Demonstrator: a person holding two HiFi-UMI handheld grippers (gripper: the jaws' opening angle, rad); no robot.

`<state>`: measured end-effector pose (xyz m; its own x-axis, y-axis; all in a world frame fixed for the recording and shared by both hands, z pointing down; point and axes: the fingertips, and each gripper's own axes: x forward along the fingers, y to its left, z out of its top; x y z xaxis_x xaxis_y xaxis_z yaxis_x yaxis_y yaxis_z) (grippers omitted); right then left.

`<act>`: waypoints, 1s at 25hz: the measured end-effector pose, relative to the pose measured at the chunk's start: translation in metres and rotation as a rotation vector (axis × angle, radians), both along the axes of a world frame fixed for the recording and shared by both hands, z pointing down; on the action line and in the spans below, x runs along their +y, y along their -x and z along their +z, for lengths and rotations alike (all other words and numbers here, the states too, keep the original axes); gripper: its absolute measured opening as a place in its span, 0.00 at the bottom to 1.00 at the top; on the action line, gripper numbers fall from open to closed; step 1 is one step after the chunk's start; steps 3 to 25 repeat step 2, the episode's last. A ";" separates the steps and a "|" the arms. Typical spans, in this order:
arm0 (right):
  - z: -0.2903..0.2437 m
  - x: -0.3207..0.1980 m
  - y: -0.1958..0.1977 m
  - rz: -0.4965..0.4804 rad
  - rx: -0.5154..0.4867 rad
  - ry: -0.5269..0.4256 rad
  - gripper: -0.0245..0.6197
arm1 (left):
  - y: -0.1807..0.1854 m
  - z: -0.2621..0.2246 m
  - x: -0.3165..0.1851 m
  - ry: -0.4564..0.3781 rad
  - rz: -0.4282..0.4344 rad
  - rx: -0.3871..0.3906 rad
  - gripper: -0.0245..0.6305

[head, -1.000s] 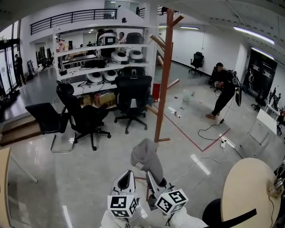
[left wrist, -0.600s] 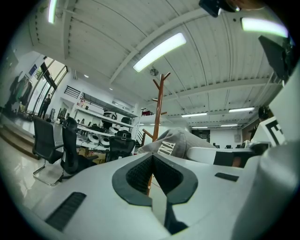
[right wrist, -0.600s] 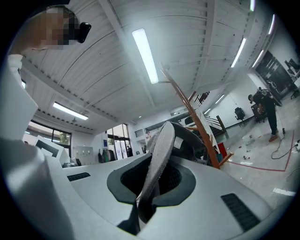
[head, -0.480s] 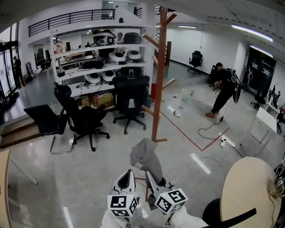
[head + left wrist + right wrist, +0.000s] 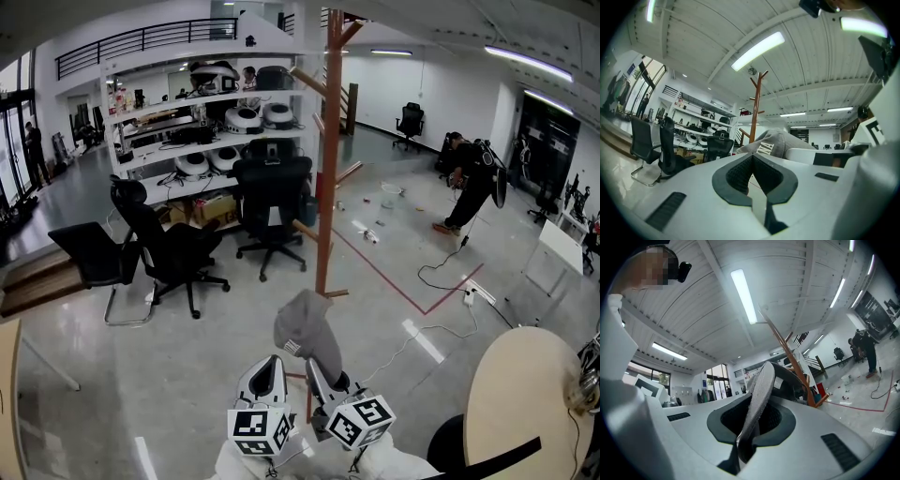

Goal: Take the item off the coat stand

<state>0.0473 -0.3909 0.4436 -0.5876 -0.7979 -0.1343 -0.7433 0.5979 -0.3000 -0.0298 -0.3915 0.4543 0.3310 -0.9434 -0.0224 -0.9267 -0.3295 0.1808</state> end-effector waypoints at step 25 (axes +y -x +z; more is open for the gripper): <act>-0.001 0.000 0.000 0.001 -0.002 0.001 0.08 | 0.000 -0.001 0.000 0.002 0.002 -0.003 0.02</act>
